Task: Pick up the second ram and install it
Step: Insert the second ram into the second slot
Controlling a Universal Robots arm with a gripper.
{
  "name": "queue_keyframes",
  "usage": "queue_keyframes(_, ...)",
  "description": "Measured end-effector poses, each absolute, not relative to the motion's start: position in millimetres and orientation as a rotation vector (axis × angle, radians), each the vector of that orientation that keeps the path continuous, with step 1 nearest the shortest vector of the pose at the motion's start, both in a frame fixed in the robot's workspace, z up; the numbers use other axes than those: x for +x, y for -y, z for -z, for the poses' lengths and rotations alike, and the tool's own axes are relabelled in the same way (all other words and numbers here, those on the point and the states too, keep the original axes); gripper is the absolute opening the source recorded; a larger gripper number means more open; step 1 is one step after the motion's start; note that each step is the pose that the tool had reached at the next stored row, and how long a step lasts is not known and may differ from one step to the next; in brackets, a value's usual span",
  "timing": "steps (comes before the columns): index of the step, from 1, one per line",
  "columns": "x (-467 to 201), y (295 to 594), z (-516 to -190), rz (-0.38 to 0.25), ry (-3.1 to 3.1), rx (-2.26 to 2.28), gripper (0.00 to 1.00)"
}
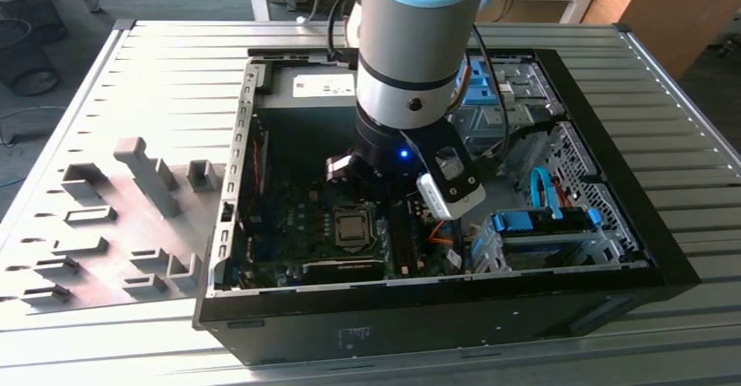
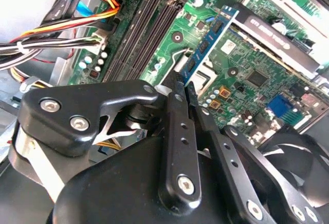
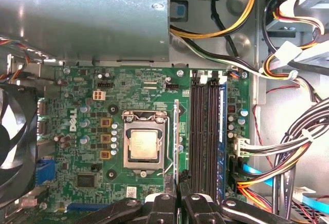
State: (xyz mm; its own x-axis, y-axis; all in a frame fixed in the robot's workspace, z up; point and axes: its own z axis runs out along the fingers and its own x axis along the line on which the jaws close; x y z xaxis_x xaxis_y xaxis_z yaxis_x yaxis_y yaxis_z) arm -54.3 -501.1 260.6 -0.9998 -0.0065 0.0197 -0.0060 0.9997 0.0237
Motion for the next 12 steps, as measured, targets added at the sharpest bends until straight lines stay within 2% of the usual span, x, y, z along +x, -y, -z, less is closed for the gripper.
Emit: queue_keyframes(12, -54.0, 501.0, -259.9, 0.033, 3.162, 0.011, 0.14)
